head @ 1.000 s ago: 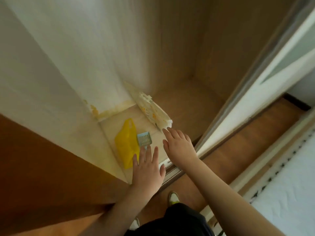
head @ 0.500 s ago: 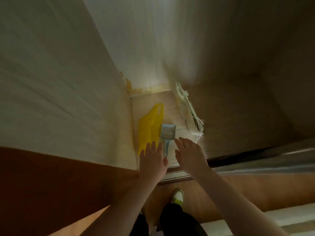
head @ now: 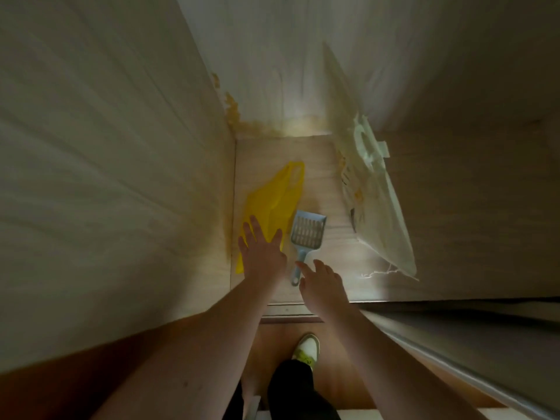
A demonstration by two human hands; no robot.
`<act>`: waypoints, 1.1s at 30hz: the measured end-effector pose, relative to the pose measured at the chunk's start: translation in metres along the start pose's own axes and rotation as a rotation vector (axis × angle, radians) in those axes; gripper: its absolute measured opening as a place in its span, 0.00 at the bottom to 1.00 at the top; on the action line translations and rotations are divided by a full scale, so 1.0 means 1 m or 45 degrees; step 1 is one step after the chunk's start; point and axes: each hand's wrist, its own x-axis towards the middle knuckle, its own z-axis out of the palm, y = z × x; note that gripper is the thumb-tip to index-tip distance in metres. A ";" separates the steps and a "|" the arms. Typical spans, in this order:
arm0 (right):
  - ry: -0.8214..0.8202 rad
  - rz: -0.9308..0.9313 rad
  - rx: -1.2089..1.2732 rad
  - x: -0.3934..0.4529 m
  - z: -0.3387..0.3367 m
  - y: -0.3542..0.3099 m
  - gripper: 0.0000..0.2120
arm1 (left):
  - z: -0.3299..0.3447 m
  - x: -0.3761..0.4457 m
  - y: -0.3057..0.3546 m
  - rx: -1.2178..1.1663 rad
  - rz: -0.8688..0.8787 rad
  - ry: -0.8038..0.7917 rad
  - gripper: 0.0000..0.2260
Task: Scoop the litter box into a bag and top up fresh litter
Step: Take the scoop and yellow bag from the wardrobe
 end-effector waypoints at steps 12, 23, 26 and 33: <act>-0.126 0.194 0.092 0.042 0.054 -0.010 0.22 | 0.023 0.010 -0.005 -0.019 0.061 -0.138 0.30; 0.251 0.255 0.853 -0.012 0.043 0.016 0.11 | 0.003 -0.061 0.007 0.059 0.259 -0.006 0.30; 0.313 0.374 1.102 -0.046 0.037 0.026 0.10 | -0.008 -0.089 0.008 0.069 0.291 -0.017 0.30; 0.254 0.616 1.656 -0.136 0.044 0.031 0.12 | -0.017 -0.178 0.006 0.044 0.438 -0.131 0.29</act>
